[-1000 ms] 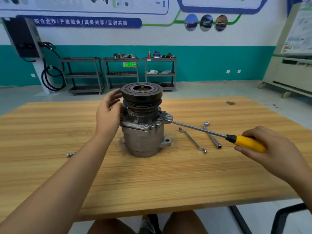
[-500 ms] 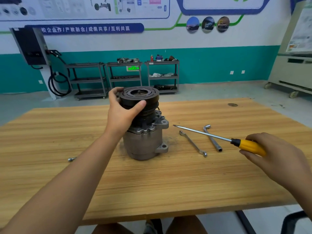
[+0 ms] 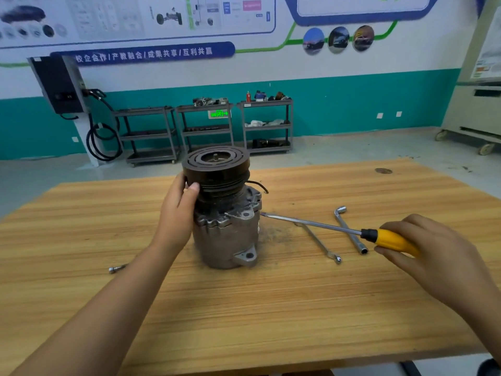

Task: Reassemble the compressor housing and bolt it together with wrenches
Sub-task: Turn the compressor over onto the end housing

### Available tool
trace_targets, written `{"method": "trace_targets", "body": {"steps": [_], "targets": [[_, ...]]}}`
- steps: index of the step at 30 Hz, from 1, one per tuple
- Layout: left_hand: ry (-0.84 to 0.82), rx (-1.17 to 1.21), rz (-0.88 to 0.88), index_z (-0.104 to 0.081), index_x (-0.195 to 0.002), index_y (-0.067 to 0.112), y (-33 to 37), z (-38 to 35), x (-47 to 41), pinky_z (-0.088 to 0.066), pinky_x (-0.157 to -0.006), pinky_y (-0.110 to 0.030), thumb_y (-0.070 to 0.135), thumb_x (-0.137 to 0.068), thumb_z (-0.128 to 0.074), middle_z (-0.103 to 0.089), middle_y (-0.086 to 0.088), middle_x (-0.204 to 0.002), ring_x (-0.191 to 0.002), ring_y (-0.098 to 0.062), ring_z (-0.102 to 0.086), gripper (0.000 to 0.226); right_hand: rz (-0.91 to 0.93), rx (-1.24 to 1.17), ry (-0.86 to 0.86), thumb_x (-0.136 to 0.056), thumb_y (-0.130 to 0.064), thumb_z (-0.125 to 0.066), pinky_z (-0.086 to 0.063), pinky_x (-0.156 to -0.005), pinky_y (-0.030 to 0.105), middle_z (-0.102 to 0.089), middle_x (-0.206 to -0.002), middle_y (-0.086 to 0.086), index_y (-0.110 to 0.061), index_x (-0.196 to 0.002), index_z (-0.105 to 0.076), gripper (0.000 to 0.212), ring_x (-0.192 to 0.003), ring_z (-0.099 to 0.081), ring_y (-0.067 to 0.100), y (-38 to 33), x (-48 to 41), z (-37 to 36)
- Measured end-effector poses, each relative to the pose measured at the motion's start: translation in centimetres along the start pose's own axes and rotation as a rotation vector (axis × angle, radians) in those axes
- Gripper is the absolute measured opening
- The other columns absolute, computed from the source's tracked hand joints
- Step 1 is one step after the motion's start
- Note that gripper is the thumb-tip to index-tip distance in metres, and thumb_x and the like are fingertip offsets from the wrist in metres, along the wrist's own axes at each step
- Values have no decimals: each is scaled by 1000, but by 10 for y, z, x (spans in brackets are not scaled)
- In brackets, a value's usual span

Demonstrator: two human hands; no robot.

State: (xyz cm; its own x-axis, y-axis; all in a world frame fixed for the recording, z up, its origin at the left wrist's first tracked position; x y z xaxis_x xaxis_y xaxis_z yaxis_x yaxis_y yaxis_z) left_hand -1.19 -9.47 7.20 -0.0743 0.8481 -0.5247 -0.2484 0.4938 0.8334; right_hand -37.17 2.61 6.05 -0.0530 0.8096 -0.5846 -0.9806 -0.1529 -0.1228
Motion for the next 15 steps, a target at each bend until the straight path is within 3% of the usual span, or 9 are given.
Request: {"method": "trace_targets", "body": {"steps": [2,4,6,9,12,15], "targets": [[3,-29,-25,-47,-123,33,10,-8,3,-41,-85,-12,44,-84,-59,-53,27,-113,-102,17,-50,43,0,-16,11,-62,-22,-85,-27,-49,17,-55,-73,-6,-18,-93,-71,35,-60,-52,17,-2,-2,-1],[25,-100,-11,-39,-132,28,15,-12,4,-34,-77,-5,60,-67,-69,-48,28,-112,-97,19,-46,78,9,-25,21,-62,-20,-86,-32,-51,23,-57,-73,-3,-16,-93,-72,35,-60,-53,20,-5,-4,-1],[38,-123,33,-33,-137,24,13,-11,0,-31,-75,-5,65,-52,-68,-47,21,-116,-104,5,-47,101,39,-15,34,-61,-18,-86,-36,-52,27,-58,-73,1,-13,-93,-72,35,-59,-55,24,-10,-6,-1],[-68,-114,33,-15,-145,29,11,-10,-10,-32,-95,-19,60,-49,-82,-39,13,-133,-122,-6,-38,122,83,42,73,-58,-16,-88,-37,-51,29,-60,-71,5,-8,-93,-73,40,-58,-57,27,-18,-7,2],[-168,-145,21,-2,-146,39,9,-10,-16,-26,-103,-26,52,-44,-81,-28,9,-146,-128,-4,-31,130,105,80,97,-57,-18,-88,-34,-52,27,-61,-71,6,-6,-95,-73,43,-57,-57,28,-23,-7,5],[-191,-131,16,-8,-146,39,9,-11,-21,-29,-109,-31,47,-44,-82,-32,2,-150,-132,-11,-35,126,166,75,100,-55,-19,-88,-32,-52,26,-61,-71,5,-7,-91,-72,41,-57,-57,26,-30,-6,6]]}}
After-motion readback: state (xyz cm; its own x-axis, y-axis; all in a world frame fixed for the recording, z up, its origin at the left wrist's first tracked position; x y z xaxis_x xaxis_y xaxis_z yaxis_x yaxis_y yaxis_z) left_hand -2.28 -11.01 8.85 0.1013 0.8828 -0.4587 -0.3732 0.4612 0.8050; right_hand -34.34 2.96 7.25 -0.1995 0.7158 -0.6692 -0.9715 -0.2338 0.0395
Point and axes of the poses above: each hand's wrist, its own x-axis away from the middle knuckle, its own z-axis out of the back of the hand, y = z × x, the point moved 10 cm from there along -x, towards the middle knuckle
